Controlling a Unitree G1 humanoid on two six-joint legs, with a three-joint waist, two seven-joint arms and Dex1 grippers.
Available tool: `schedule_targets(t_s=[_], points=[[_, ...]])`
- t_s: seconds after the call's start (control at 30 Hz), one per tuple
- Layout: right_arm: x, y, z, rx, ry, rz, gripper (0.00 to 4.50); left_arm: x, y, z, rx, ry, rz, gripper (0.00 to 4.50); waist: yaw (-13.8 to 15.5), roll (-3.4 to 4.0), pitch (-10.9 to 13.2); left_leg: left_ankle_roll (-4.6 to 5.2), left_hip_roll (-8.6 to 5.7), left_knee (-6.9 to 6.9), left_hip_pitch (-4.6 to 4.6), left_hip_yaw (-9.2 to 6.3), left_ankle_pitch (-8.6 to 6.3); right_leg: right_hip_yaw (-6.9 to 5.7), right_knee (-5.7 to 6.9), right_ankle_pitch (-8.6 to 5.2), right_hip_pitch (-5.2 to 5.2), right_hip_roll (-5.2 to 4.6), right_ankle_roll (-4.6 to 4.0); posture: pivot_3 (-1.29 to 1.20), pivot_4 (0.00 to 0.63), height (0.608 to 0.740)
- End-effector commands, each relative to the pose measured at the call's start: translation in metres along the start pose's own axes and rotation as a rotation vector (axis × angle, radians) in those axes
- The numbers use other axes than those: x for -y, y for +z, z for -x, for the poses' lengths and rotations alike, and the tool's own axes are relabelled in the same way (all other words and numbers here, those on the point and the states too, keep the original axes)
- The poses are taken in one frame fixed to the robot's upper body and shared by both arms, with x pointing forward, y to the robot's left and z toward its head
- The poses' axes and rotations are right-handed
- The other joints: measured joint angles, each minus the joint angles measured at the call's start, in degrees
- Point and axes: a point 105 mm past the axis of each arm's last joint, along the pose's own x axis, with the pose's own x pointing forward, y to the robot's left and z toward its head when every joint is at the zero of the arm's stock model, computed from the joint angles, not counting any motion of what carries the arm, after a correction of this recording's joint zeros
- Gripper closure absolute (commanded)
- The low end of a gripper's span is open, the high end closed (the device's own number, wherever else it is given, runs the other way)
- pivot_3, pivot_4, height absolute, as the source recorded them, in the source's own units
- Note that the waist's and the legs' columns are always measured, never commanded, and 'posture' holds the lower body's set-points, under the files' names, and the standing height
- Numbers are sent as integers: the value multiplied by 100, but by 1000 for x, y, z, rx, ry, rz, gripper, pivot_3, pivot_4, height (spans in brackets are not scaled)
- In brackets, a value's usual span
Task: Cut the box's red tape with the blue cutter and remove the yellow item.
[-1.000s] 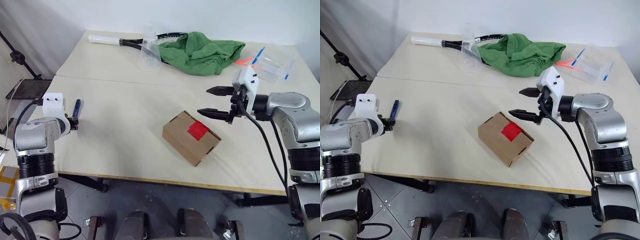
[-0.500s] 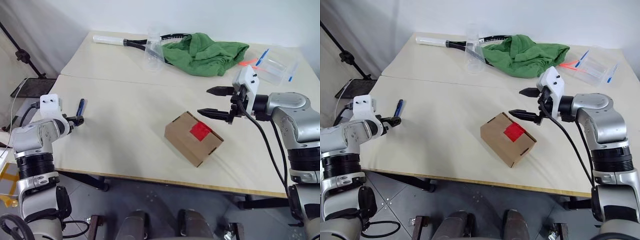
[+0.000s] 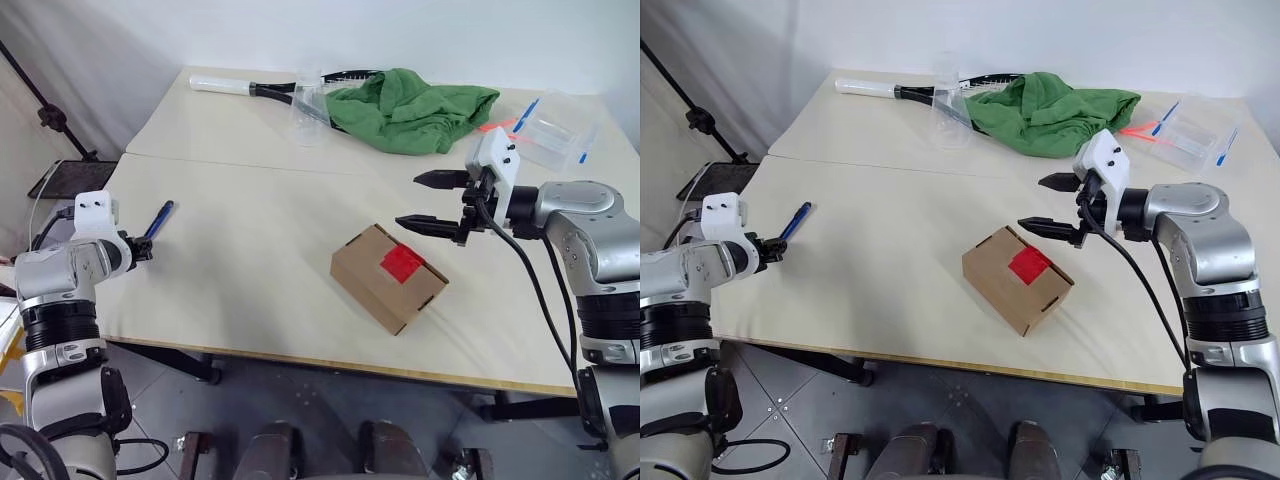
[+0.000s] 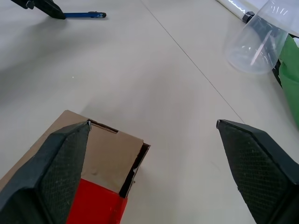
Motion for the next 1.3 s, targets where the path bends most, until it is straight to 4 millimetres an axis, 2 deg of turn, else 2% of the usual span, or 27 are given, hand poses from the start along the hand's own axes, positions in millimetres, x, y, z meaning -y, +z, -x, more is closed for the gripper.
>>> schedule_targets(t_s=[0.03, 0.07, 0.57, 0.6, 0.63, 0.87, 1.13, 1.3], points=[[4, 13, 8, 22, -21, 42, 0, 7, -39, -12, -147, -29, 4, 3771, -3, 4, -2, 0, 0, 0, 0, 0, 0, 0, -1, 0, 0, 0, 0, 0, 150, 740], [4, 14, 8, 23, -21, 42, 0, 7, -39, -12, -146, -27, 0, 4000, -5, 5, -3, 0, 0, 0, 0, 0, 0, 0, -1, 0, 0, 1, 0, 0, 150, 740], [3, 13, 7, 19, -19, 43, 0, 4, -33, -7, -125, -3, -123, 4000, -20, 6, -4, 0, 1, -7, 1, 0, 0, -1, -7, 0, 0, 2, 0, 0, 150, 740], [3, 13, 7, 20, -18, 42, 0, 7, -32, -6, -123, -11, -132, 4387, -20, 6, -3, 0, 1, -7, 1, 0, 0, -2, -7, 0, 0, 2, 0, 0, 150, 740], [3, 13, 7, 20, -18, 41, 0, 9, -31, -6, -117, -12, -132, 4489, -19, 6, -3, 0, 1, -7, 1, 0, 0, -1, -8, 0, 0, 2, 0, 0, 150, 740], [3, 12, 6, 18, -17, 37, 0, 19, -29, -6, -109, -34, -98, 2400, 15, 6, -3, 1, -2, -7, 0, -9, 0, -8, -10, 0, 5, -2, 0, 0, 150, 740], [2, 13, 6, 19, -20, 35, 0, 11, -20, -4, -88, -20, -74, 17, 18, 6, -3, 2, -6, -7, 0, -22, 1, -19, -13, 0, 11, -5, 0, 0, 150, 740], [-1, 17, 4, 29, 6, 38, 0, 12, -19, -9, -74, -94, -8, 17, 19, 6, -3, 4, -6, -7, 0, -26, 2, -23, -12, 0, 13, -5, 0, 0, 150, 740]])
